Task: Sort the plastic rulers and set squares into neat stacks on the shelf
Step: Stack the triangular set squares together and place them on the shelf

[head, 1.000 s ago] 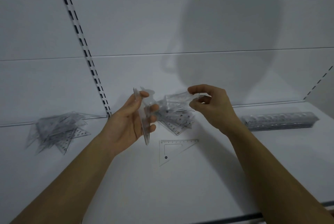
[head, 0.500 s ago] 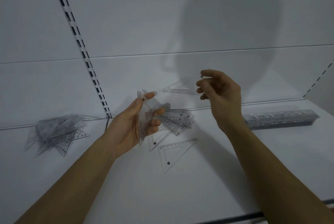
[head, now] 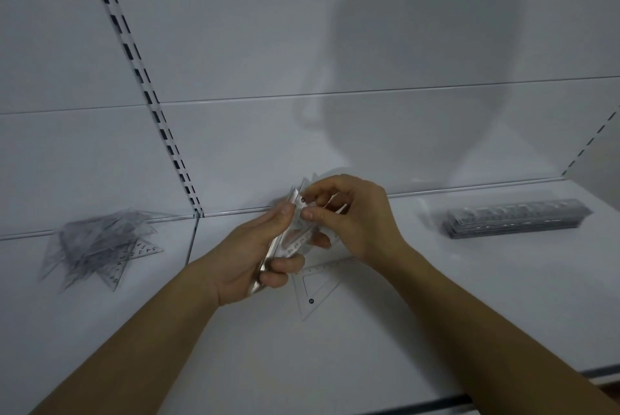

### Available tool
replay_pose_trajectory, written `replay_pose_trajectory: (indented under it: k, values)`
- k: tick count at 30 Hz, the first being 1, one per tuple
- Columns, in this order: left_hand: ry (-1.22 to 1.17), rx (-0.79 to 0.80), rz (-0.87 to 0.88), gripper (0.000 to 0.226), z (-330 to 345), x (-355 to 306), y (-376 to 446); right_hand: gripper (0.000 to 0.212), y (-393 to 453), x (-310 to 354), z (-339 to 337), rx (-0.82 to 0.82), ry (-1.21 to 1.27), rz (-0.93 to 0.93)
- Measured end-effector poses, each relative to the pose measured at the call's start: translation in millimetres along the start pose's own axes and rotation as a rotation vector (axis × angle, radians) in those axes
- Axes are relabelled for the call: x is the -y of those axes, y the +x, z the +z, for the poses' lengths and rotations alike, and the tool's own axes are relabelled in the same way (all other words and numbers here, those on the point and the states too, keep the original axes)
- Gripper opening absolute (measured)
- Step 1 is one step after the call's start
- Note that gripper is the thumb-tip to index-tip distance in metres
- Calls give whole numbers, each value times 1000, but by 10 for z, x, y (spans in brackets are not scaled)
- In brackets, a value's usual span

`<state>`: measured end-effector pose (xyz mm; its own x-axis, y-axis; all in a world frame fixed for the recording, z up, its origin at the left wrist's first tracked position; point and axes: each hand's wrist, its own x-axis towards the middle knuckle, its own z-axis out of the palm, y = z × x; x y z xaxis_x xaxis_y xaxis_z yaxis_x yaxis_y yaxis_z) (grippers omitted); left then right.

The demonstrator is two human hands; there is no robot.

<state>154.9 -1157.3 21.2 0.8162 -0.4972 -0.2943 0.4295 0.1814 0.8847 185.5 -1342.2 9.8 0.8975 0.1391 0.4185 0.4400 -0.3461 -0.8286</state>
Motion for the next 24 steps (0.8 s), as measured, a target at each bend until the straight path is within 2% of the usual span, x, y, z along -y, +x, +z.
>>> replay_pose_trajectory:
  k: [4,7,10,12,14,16,18,21,24]
  values:
    - [11,36,40,44,-45,-10,-1,21,0,-34,12,6,35,26]
    - [28,19,65,40,-85,-38,0,5,29,-22,-26,70,10,1]
    - [-24,-25,80,40,-146,-95,-10,8,76,-18,-138,-2,-109,-45]
    - [-83,-45,86,33,-182,-125,-18,8,96,-61,-234,-18,-225,-28]
    - [-168,-46,74,29,-213,-142,-22,21,102,-114,-302,100,-380,28]
    - [-229,-42,52,35,-243,-148,-27,45,92,-149,-317,282,-557,98]
    - [-220,-40,46,42,-248,-145,-27,59,70,-146,-285,413,-686,151]
    - [-164,-24,80,46,-229,-142,-8,59,64,-159,-246,411,-688,161]
    - [-163,-24,106,45,-235,-134,13,45,90,-234,-237,358,-644,131]
